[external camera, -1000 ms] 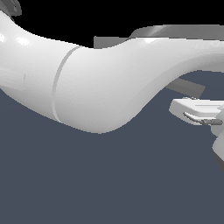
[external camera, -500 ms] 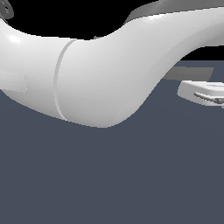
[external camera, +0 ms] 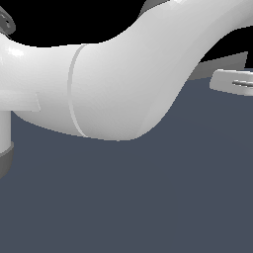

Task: Turn on the faucet by rotating a designated handle.

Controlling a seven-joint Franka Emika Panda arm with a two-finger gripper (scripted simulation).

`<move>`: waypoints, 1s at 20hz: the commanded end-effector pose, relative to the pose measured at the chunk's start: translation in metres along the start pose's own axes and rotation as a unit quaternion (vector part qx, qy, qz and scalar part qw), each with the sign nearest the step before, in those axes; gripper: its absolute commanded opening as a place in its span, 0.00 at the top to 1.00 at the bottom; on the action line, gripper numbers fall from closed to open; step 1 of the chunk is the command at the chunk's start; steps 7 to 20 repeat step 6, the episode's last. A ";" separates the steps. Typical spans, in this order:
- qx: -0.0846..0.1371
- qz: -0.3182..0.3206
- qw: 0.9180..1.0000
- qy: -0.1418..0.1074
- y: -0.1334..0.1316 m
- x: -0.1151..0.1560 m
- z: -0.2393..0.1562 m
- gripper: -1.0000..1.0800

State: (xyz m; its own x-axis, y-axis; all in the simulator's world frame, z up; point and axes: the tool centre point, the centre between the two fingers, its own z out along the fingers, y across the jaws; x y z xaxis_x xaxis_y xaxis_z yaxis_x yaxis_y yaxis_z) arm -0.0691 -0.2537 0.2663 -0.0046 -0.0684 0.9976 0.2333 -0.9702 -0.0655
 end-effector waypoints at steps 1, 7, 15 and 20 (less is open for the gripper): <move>0.003 -0.002 1.000 -0.008 0.000 0.015 0.004 1.00; 0.005 -0.006 1.000 -0.010 0.002 0.032 0.005 1.00; 0.005 -0.006 1.000 -0.010 0.002 0.032 0.005 1.00; 0.005 -0.006 1.000 -0.010 0.002 0.032 0.005 1.00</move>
